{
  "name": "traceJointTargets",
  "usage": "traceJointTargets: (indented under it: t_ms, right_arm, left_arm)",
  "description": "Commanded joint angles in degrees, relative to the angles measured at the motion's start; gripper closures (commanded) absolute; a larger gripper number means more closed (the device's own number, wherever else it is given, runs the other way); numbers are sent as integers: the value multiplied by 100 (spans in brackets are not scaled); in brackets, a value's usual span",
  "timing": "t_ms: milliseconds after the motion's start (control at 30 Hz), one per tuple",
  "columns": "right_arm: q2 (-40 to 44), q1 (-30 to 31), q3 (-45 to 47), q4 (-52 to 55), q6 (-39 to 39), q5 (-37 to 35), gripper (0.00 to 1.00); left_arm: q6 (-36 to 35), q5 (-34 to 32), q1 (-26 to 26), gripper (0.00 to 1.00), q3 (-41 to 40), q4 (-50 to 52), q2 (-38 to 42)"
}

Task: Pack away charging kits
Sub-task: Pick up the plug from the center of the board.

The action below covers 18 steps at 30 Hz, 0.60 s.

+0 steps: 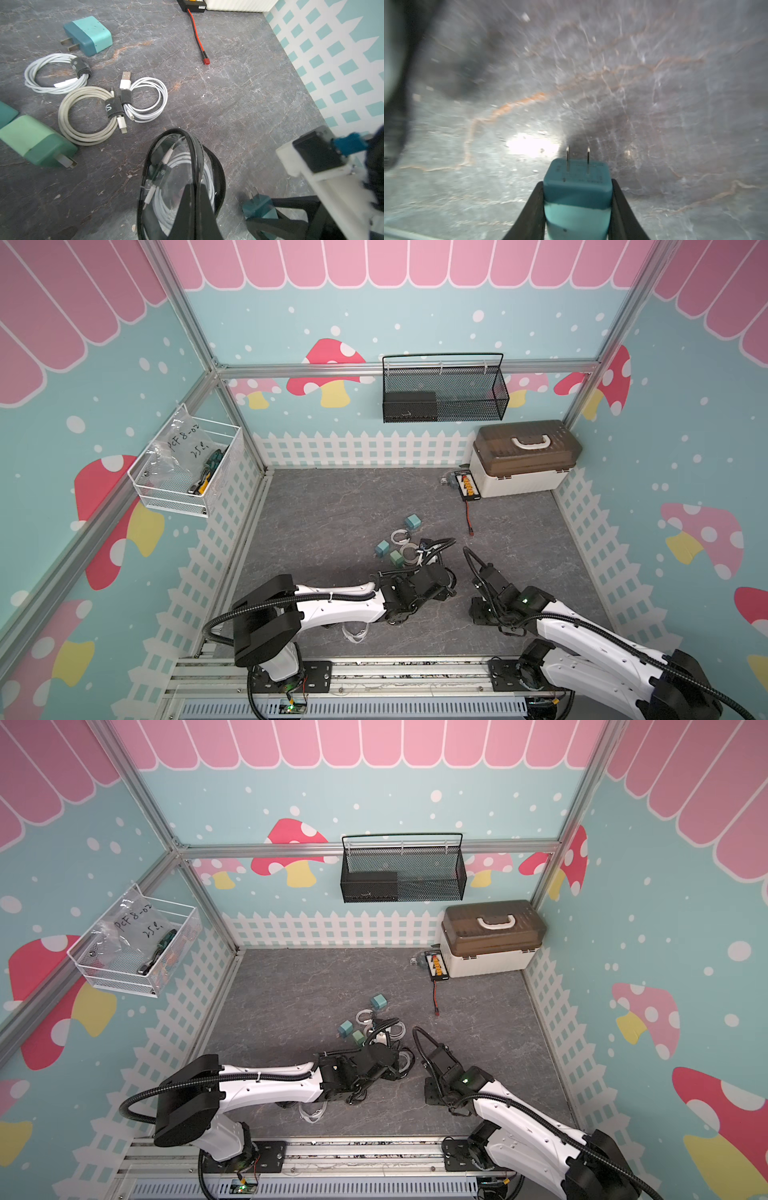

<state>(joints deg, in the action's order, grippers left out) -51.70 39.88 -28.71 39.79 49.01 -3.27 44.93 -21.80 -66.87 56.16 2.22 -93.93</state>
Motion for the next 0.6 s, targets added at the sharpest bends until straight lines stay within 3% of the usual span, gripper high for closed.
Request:
traceJointTargets:
  t_ms: [0,200,567]
  right_arm:
    - [252,45,-450,-61,82,-92,86]
    - [-246,47,-735,-816,58,273,91]
    - [-724,47,-783,-1417,-15,210,94]
  left_arm:
    - [201,191,16,100,-88,-219,88]
    - [218,317,16,100,-80,-340,-9]
    - [201,789,16,100,-166,-830,-125]
